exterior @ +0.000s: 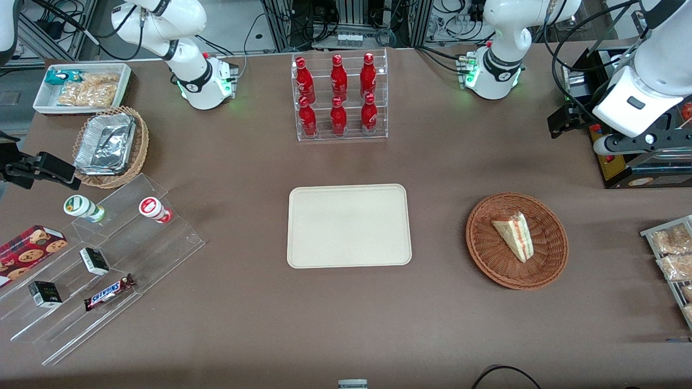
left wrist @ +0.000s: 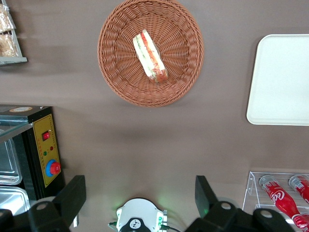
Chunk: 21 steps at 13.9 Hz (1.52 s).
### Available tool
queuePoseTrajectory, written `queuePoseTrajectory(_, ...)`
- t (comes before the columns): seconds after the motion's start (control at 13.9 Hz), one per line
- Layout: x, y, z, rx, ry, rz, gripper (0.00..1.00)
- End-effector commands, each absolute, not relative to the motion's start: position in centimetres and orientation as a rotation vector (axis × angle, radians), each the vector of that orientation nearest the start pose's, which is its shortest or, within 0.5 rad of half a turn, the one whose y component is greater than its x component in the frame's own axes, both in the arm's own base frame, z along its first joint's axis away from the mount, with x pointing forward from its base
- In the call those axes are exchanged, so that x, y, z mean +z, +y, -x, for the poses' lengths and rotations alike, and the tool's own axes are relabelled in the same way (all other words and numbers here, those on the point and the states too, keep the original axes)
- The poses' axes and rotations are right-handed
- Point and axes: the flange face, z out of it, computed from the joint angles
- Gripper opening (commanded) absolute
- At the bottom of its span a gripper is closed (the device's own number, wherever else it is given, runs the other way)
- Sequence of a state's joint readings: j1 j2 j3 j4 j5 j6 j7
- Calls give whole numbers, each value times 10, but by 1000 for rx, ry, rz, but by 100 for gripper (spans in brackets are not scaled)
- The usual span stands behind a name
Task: Place sandwich from basket to tray
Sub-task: 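Move the left gripper over the wrapped sandwich in the wicker basket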
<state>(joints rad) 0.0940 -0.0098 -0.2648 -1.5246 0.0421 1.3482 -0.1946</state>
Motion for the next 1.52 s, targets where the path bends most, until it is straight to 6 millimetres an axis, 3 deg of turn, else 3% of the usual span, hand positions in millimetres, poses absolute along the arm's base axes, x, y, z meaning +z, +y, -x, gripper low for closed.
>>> queuePoseTrajectory(0.0, 639, -85, -518, 232, -17, 3059, 100)
queuePoseTrajectory(0.22, 629, -79, -523, 262, -28, 3057, 100)
queuePoseTrajectory(0.65, 511, -30, -586, 512, -180, 3004, 100)
queuePoseTrajectory(0.87, 446, -24, -619, 487, -477, 2941, 100)
queuePoseTrajectory(1.08, 389, -28, -622, 409, -712, 2896, 100)
queuePoseTrajectory(1.3, 349, -33, -625, 285, -953, 2868, 100)
queuePoseTrajectory(1.44, 321, -37, -617, 237, -992, 2882, 100)
